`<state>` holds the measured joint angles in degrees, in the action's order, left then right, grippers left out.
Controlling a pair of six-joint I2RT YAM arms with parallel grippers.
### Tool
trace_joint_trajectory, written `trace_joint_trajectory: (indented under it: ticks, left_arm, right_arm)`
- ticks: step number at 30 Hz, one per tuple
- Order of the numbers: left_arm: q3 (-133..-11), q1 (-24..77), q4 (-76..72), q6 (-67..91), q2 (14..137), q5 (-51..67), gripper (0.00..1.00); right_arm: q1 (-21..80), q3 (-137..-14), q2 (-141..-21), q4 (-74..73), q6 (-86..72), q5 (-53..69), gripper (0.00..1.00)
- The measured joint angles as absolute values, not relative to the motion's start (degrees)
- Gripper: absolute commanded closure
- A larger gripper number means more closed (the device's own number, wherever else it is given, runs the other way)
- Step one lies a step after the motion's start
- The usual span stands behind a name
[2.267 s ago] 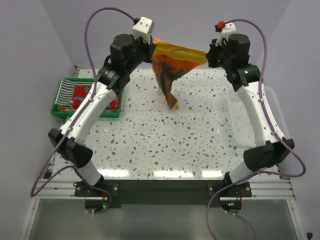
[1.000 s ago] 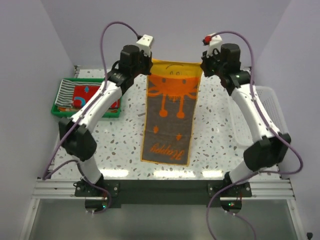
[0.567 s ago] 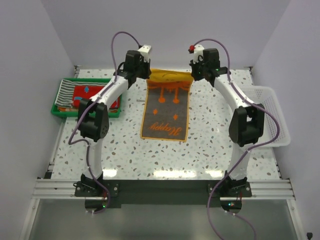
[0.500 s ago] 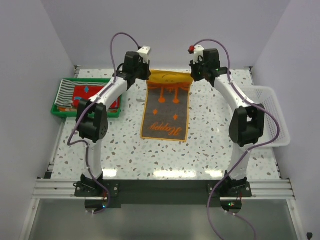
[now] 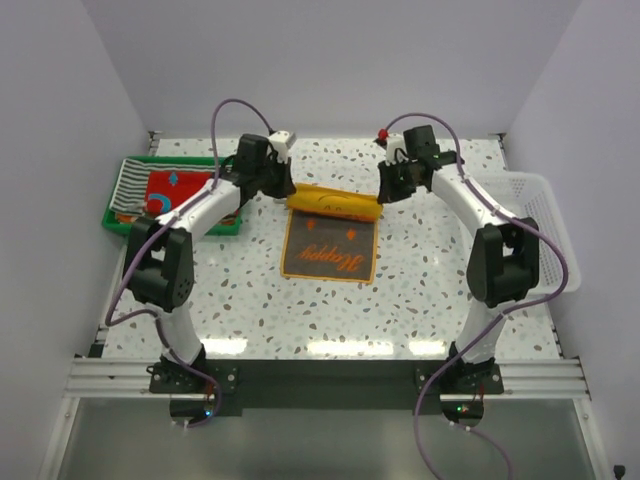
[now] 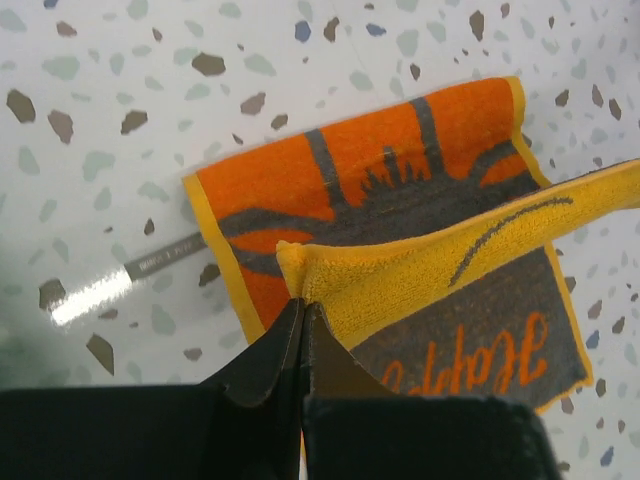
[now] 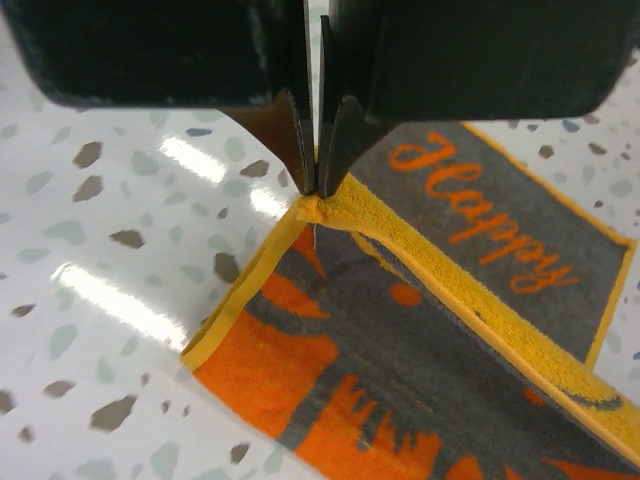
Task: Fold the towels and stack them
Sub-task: Fold the towel
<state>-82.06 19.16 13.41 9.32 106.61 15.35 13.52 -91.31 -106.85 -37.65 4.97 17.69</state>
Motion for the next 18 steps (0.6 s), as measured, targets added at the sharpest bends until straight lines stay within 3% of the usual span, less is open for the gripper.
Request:
trace_joint_trajectory:
  ticks: [10,18]
  left_arm:
    - [-69.43,19.16,16.84,11.70,99.20,17.28,1.00]
    - [-66.96,19.14,16.82,15.05,97.78,19.35,1.00]
  right_arm:
    - [16.34,-81.21,-103.11,-39.99,-0.62,20.01,1.00]
    - [16.34,-82.65,-101.30,-40.40,-2.37,17.63,1.00]
